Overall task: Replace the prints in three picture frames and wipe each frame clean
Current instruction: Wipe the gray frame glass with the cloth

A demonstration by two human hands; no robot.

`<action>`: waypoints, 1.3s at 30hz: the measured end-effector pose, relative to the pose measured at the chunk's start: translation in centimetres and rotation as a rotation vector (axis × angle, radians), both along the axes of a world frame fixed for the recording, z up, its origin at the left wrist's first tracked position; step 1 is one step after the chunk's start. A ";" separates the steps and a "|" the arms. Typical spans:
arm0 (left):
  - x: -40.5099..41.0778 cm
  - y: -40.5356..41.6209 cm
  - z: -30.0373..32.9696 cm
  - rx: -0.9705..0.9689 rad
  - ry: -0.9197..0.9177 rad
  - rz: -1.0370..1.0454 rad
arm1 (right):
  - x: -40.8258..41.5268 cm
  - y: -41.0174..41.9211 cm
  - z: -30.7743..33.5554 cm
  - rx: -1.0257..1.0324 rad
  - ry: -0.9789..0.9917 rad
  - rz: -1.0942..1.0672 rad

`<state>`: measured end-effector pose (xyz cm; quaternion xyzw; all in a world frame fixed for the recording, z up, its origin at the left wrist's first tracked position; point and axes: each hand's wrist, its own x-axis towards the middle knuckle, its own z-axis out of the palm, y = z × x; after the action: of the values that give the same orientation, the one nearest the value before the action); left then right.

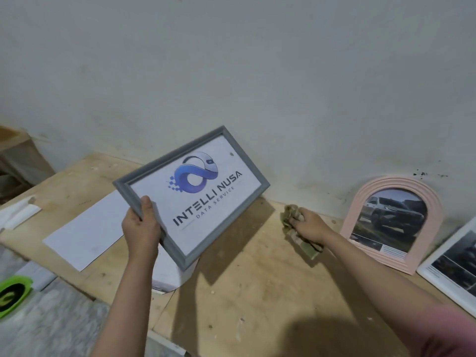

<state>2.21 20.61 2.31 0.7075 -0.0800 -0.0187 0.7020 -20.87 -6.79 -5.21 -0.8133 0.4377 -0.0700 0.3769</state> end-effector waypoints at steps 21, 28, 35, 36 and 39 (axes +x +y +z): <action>25.5 5.1 -2.8 0.179 0.057 -0.224 | 27.6 -0.7 -0.9 -0.037 -0.103 0.052; 29.8 4.4 -3.9 0.257 0.062 -0.389 | 33.4 -0.8 -5.5 -0.382 0.128 0.205; 31.7 4.1 -5.5 0.242 0.201 -0.473 | 34.4 -3.5 -12.7 -0.208 0.264 0.277; 31.8 4.1 -5.5 0.237 0.221 -0.474 | 34.1 -2.4 -11.2 -0.184 0.263 0.285; 31.7 3.7 -5.8 0.217 0.256 -0.492 | 32.9 -0.5 -7.1 -0.035 0.209 0.269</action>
<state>33.92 24.34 -3.47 0.7297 -0.1575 -0.2859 0.6008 12.05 -7.25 -12.28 -0.8739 0.3605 0.0584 0.3209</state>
